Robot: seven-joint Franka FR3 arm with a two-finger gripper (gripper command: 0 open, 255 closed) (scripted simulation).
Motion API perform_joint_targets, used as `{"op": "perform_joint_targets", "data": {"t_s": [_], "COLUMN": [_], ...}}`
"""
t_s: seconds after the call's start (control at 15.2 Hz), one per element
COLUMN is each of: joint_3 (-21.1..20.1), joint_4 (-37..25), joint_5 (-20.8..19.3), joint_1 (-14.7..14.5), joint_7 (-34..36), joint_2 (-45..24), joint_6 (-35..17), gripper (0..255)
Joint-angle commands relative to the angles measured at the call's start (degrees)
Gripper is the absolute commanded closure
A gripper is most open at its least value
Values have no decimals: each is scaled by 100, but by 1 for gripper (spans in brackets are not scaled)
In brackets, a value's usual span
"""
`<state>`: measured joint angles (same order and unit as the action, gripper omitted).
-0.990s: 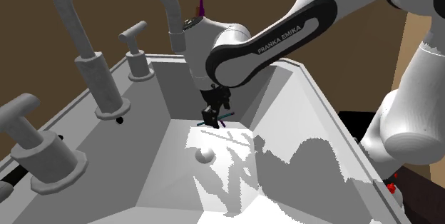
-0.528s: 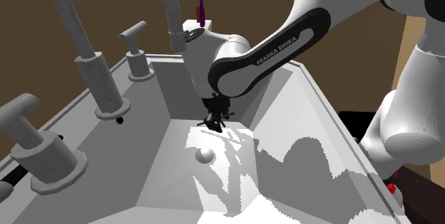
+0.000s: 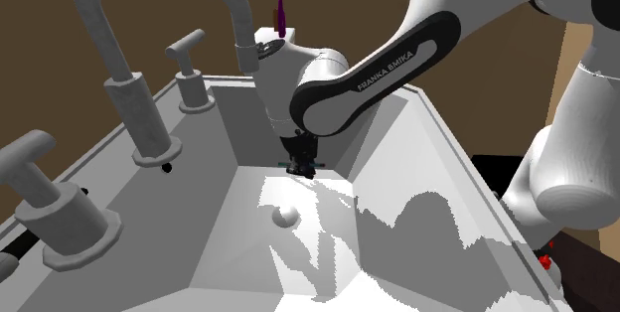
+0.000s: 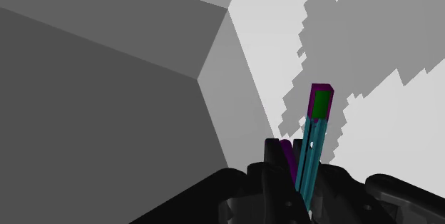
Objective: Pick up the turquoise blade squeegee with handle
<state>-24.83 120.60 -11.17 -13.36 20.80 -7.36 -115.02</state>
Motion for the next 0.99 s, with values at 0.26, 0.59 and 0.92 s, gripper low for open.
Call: {"op": "perform_joint_targets", "data": {"t_s": [0.26, 0.59, 0.92], "joint_3": [-6, -15, -18], "joint_4": [-157, -353, -581], "joint_5": [83, 185, 266], "joint_1": [15, 26, 34], "joint_7": [-81, -185, -277], "joint_2": [132, 312, 462], "joint_6": [297, 645, 999], "gripper": [255, 255, 255]}}
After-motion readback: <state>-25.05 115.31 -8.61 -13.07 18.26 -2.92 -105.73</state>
